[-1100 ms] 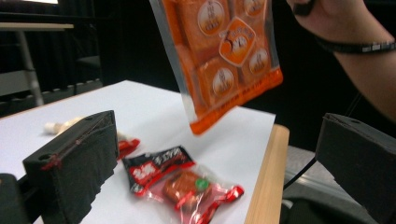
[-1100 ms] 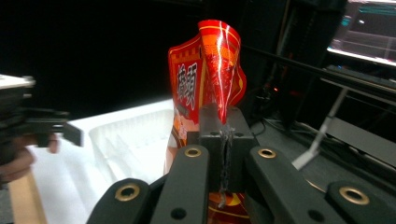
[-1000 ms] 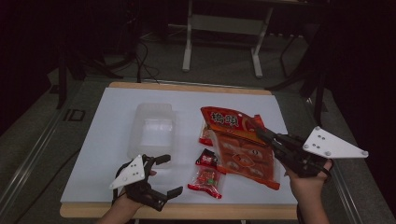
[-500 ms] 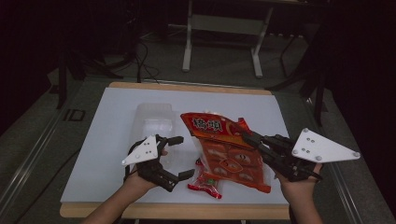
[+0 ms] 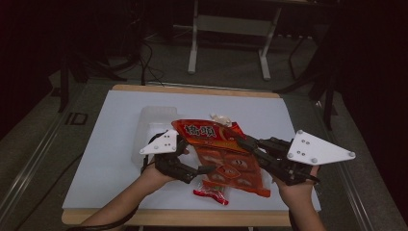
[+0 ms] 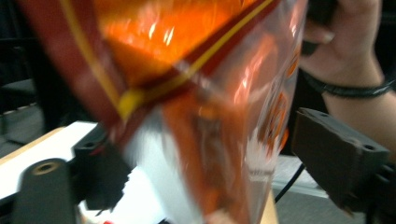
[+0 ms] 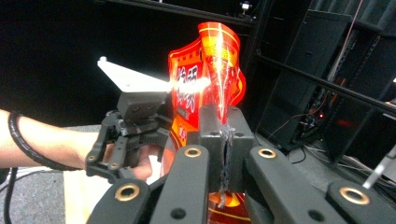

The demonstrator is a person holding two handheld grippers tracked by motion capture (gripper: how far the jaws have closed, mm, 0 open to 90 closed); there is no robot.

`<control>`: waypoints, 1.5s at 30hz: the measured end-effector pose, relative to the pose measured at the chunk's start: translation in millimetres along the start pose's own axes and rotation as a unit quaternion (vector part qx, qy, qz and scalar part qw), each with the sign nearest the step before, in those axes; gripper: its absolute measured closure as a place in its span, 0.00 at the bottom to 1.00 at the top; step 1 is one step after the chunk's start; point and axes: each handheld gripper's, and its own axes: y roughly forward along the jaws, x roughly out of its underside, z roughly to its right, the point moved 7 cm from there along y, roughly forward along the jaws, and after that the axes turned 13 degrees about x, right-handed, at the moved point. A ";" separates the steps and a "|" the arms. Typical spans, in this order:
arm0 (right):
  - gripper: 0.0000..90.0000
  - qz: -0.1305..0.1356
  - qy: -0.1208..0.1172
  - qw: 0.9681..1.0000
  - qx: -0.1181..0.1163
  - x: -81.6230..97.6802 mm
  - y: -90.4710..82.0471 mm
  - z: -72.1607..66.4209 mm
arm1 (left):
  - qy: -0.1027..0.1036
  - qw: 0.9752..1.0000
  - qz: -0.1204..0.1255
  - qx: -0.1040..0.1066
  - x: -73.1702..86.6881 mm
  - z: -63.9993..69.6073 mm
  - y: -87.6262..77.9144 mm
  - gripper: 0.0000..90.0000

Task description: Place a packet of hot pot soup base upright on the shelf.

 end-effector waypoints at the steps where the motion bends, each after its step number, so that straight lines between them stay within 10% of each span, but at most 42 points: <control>1: 0.99 -0.001 0.001 1.000 -0.001 0.6 0.6 -0.6 | 0.001 1.000 0.006 0.013 -0.4 0.6 0.2 0.34; 3: 0.99 0.002 0.004 1.000 -0.003 1.3 1.3 0.1 | 0.005 1.000 0.012 0.023 -0.6 0.5 -0.9 0.58; 10: 0.99 -0.004 0.006 1.000 -0.001 4.9 3.6 1.8 | 0.000 1.000 0.012 0.027 0.3 1.1 -2.0 0.75; 29: 0.93 0.005 0.015 1.000 0.013 6.6 5.3 15.1 | 0.054 0.997 -0.026 -0.043 -22.1 4.6 -14.1 0.79; 39: 0.42 0.030 0.035 0.998 0.049 0.9 -6.5 28.7 | 0.058 0.992 -0.015 -0.107 -35.1 -5.3 -30.9 0.79; 45: 0.16 0.022 0.053 0.996 0.070 15.3 -7.0 38.4 | 0.064 0.983 -0.007 -0.174 -44.8 -22.0 -56.2 0.79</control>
